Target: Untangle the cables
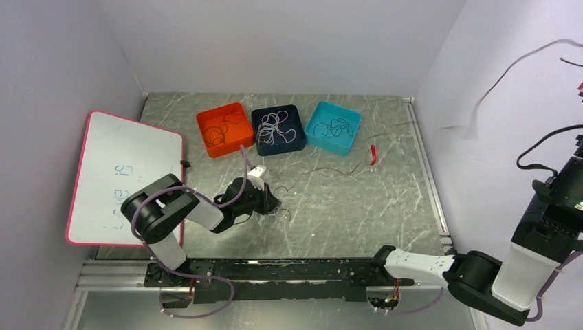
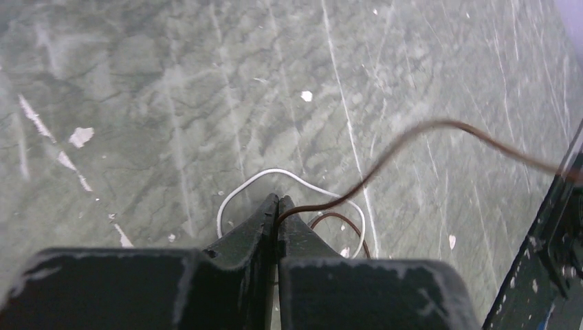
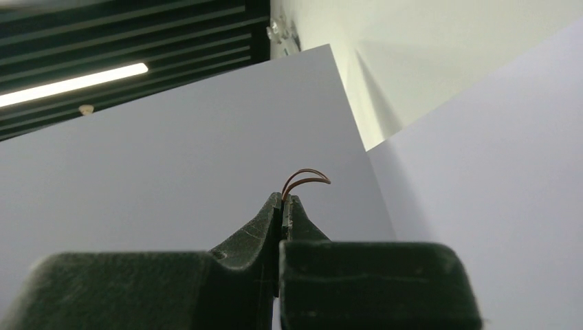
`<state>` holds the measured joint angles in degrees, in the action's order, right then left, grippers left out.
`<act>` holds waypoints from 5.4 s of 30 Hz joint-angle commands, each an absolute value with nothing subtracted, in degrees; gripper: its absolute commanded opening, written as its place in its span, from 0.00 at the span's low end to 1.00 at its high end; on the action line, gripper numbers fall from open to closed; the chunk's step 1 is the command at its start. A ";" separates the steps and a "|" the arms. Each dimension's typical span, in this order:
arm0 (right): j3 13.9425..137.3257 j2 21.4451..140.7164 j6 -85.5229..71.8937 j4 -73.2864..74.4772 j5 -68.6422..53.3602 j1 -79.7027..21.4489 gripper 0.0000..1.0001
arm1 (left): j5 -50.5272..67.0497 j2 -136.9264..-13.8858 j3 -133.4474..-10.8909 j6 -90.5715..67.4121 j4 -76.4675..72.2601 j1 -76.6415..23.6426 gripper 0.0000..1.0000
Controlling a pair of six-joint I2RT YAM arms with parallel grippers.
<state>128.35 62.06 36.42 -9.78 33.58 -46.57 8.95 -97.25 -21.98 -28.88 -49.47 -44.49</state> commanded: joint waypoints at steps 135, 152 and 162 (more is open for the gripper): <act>77.55 56.78 -4.89 23.55 4.20 -52.17 0.58 | 0.53 -58.07 -54.17 -6.86 -0.32 -42.42 0.07; 67.05 49.76 -12.34 23.92 4.85 -52.16 0.59 | 5.87 -80.68 -67.20 -6.87 -0.29 -13.41 0.07; 66.99 49.38 -11.67 26.71 5.64 -52.18 0.59 | 6.56 -95.31 -74.31 -4.85 -4.98 -5.91 0.07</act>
<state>66.30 50.35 -11.77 25.21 5.37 -51.99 6.35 -91.24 -70.08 -7.35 -2.15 -6.20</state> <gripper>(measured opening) 0.589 0.077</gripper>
